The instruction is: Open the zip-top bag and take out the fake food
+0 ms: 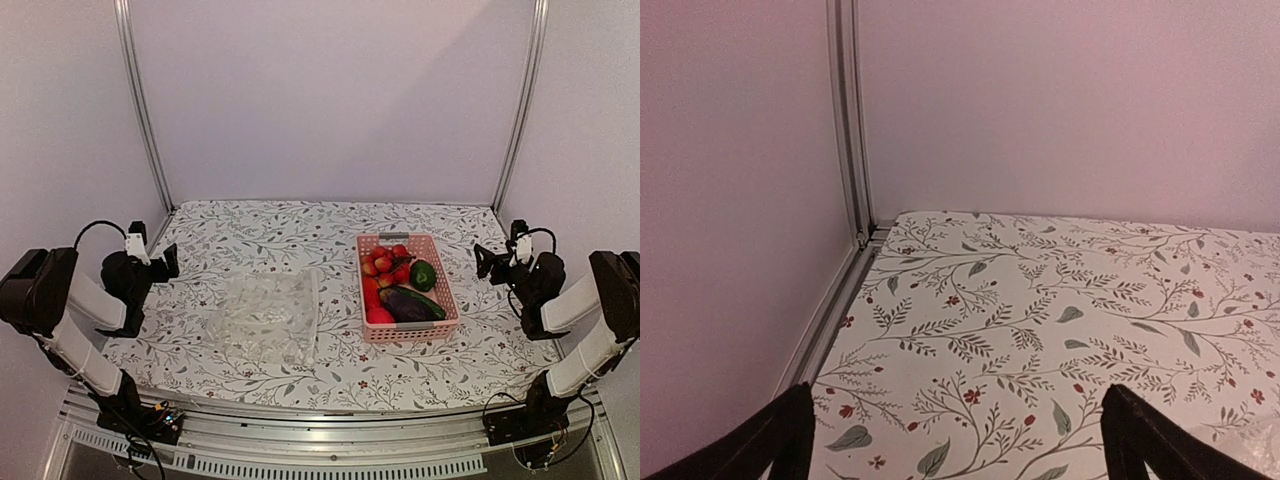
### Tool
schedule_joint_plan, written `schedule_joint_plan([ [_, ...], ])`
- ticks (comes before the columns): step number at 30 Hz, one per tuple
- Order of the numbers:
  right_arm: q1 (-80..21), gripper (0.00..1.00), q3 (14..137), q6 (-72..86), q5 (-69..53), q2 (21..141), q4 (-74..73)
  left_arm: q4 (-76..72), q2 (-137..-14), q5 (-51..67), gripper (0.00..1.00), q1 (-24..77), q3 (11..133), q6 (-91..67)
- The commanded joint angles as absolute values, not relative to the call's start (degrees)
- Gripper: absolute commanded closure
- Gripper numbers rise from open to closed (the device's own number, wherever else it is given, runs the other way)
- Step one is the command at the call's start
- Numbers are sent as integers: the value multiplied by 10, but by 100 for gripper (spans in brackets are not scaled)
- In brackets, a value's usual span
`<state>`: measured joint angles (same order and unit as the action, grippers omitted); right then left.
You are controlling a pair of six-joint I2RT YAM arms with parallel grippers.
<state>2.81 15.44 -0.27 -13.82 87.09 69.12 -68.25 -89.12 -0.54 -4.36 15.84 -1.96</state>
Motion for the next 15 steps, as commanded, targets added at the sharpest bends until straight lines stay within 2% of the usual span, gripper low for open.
schedule_joint_plan([
  [1,31,1,150,-7,-126,874,712,-676,-891,2,0,-47,161,-17],
  [4,31,1,151,-7,-125,874,712,-687,-892,-56,0,-19,157,-1],
  [15,31,1,151,-7,-126,875,712,-671,-892,-34,0,-35,166,-12],
])
